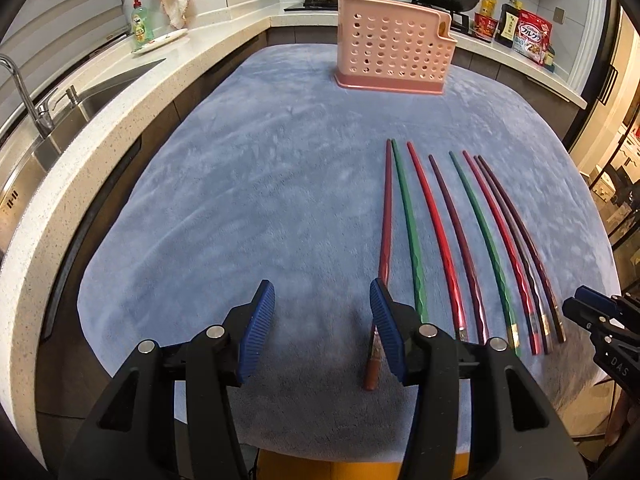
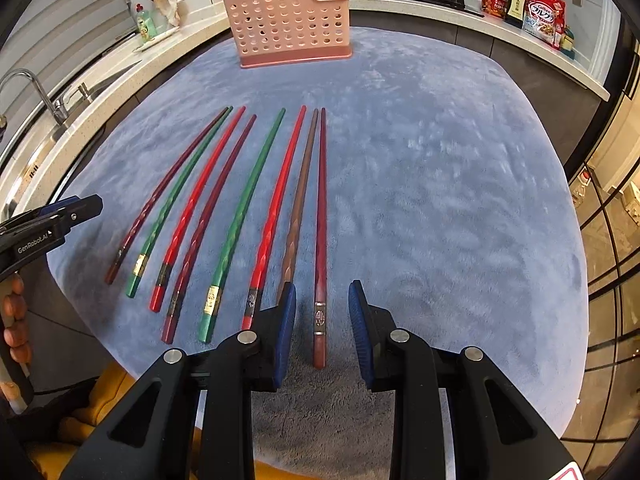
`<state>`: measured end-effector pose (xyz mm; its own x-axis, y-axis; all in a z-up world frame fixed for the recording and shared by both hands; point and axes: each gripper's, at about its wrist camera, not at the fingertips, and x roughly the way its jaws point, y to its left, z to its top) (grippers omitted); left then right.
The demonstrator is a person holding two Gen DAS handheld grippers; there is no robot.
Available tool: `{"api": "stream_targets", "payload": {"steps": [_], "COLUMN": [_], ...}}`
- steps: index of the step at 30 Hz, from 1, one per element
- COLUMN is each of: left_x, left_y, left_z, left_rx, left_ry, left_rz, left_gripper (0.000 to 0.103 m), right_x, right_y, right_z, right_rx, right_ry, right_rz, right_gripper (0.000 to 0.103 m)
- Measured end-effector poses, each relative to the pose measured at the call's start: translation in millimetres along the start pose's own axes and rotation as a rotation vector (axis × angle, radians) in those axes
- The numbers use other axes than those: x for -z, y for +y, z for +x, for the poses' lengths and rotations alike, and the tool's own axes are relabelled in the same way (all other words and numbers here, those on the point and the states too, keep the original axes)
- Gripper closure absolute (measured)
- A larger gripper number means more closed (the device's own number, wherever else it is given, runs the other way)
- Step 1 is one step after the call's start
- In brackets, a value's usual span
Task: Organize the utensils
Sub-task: 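Grasp another red chopstick with the left tool while the right tool grasps a dark red chopstick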
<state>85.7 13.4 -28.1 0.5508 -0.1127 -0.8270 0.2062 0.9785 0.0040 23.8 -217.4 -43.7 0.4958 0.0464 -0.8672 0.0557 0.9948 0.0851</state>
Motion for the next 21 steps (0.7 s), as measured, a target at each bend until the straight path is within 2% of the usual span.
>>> {"api": "stream_targets", "payload": {"steps": [10, 13, 21], "left_x": [13, 17, 24], "left_y": [-8, -11, -17], "left_z": [6, 9, 17], "left_rx": [0.021, 0.026, 0.035], "left_ry": [0.037, 0.051, 0.083], "left_rz": [0.018, 0.023, 0.042], "left_gripper": [0.056, 0.056, 0.056], "right_x": [12, 14, 16], "right_y": [-1, -2, -3], "right_z": [13, 16, 18], "right_rx": [0.010, 0.014, 0.016], "right_ry": [0.038, 0.050, 0.053], "right_rz": [0.001, 0.003, -0.001], "right_gripper": [0.081, 0.086, 0.086]}}
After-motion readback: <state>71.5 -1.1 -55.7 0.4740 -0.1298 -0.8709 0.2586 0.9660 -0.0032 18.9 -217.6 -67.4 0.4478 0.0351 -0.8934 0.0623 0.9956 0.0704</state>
